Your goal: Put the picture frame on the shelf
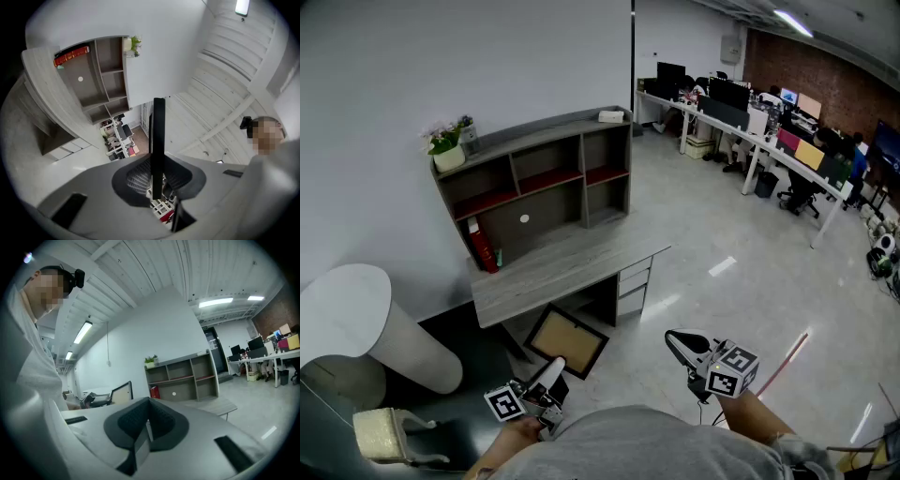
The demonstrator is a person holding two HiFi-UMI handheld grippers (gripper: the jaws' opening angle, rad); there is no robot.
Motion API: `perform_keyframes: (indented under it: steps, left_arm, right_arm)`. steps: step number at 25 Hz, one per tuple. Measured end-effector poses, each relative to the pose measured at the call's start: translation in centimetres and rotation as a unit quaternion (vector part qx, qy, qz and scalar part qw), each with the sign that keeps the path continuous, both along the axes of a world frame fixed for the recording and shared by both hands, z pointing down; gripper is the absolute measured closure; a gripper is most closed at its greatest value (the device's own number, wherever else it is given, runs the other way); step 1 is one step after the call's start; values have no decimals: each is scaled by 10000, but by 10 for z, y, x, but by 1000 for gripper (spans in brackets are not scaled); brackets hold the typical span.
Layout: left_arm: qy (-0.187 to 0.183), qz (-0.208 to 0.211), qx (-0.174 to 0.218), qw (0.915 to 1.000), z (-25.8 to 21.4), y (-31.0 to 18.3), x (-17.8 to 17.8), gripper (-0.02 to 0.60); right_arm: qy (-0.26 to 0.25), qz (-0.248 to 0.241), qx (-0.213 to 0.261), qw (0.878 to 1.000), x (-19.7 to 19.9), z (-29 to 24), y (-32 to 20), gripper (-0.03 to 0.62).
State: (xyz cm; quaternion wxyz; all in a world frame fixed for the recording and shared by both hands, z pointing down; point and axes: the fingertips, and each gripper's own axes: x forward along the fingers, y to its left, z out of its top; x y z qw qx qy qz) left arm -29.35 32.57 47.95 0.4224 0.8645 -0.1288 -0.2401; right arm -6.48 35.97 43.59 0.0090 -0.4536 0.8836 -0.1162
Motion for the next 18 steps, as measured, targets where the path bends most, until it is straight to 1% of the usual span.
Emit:
perform_keyframes:
  steps: [11,15,18]
  left_arm:
    - [-5,35,47,10000,-2,4,10,499]
    - [-32,36,54,10000,-4,4,13,499]
    - [-42,43,74,10000,-6,6,21,499]
  right_arm:
    - [31,13,26,10000,9,-2,3,592]
    - [9,50,-36,10000,14,-2,3,591]
    - [-46,56,-10,10000,22,-4,8,589]
